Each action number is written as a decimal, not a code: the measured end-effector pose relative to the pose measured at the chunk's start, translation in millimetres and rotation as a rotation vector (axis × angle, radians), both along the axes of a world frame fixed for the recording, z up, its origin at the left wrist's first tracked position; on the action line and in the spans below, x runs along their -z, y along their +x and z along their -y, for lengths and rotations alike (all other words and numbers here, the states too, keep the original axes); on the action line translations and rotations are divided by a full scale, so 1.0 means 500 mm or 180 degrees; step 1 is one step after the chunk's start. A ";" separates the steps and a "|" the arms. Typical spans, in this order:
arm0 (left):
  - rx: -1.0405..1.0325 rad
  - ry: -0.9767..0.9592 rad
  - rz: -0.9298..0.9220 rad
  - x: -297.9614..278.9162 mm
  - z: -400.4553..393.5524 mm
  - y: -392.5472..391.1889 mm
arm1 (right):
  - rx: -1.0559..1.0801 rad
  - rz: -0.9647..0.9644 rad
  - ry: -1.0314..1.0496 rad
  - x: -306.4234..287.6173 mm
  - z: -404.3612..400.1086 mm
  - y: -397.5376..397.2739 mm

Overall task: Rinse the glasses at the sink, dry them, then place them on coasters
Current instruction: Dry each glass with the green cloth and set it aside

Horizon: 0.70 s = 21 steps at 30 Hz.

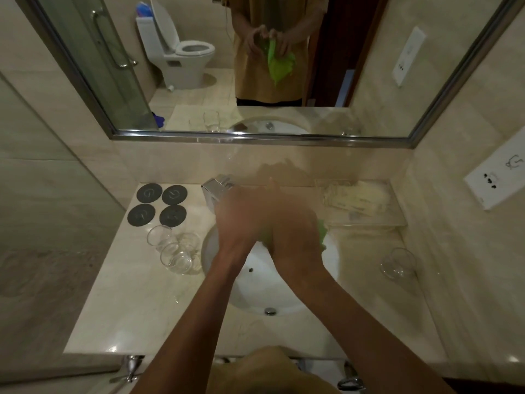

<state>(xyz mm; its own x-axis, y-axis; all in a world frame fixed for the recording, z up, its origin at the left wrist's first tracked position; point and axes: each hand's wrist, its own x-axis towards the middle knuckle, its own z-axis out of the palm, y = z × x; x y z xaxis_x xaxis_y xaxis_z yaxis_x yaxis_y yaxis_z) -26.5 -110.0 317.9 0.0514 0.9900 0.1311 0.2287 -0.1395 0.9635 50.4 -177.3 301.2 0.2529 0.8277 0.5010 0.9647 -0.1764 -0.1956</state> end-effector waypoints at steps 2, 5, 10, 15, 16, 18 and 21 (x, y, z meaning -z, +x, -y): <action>-0.0061 -0.0094 -0.0004 0.003 -0.002 0.000 | -0.0047 0.0186 0.0202 0.008 -0.001 0.002; 0.0000 -0.0084 0.0027 0.000 -0.006 -0.005 | -0.0074 -0.0021 0.0337 0.009 -0.006 0.002; 0.0189 -0.0003 0.0226 -0.012 -0.015 -0.018 | -0.0459 -0.1559 -0.0787 -0.054 -0.003 0.012; 0.0705 0.0151 0.0468 -0.022 -0.012 -0.031 | -0.1255 -0.3194 -0.1892 -0.124 -0.012 0.077; 0.0837 0.0174 0.0517 -0.026 -0.010 -0.031 | -0.1477 -0.3591 -0.2050 -0.129 -0.011 0.090; 0.1081 0.0263 0.0658 -0.033 -0.005 -0.029 | -0.1762 -0.4277 -0.2306 -0.127 -0.007 0.107; 0.1310 0.0506 0.0859 -0.042 0.002 -0.024 | -0.1875 -0.5091 -0.2223 -0.105 0.004 0.118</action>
